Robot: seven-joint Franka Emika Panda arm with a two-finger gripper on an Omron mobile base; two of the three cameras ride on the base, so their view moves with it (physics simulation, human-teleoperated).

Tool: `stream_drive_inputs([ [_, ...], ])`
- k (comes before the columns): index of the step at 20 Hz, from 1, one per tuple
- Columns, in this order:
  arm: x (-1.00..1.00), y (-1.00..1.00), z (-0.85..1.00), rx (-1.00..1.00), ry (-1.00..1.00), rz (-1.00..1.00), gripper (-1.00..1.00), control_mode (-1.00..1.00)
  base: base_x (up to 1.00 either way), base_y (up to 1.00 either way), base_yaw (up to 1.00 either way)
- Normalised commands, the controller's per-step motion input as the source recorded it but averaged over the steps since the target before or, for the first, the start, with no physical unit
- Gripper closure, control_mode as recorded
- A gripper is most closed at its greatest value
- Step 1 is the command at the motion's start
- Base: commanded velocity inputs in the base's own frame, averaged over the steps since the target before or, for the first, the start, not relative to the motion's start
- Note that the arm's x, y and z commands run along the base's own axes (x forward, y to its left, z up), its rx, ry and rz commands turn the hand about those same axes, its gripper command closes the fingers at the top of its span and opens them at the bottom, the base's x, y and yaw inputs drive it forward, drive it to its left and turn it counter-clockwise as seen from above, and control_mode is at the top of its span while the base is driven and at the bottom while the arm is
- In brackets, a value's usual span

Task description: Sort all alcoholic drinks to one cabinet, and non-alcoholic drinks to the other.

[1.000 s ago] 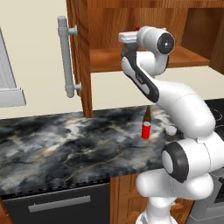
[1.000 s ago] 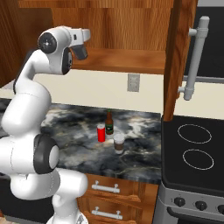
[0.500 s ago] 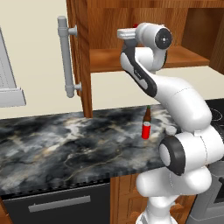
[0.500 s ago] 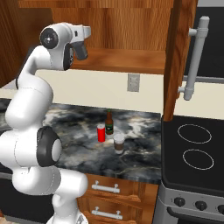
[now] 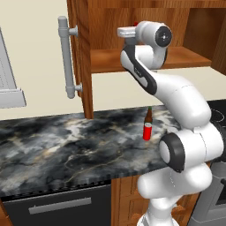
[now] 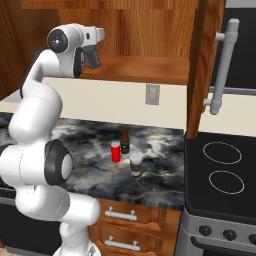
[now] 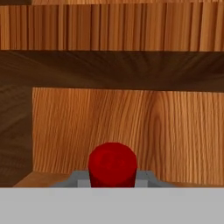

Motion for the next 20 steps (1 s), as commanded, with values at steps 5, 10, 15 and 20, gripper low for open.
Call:
stream_drive_inputs([
  [5,0.17,0.03,-0.2,0.0,-0.01,0.0,1.0,-1.0,0.0,0.0,0.0],
  [10,0.14,0.0,-0.12,0.01,0.0,0.0,1.0,-1.0,0.0,0.0,0.0],
  [15,0.1,0.01,-0.11,0.0,0.0,0.0,-1.0,-1.0,0.0,0.0,0.0],
  [20,0.13,0.0,-0.11,0.01,0.0,0.0,-1.0,-1.0,0.0,0.0,0.0],
])
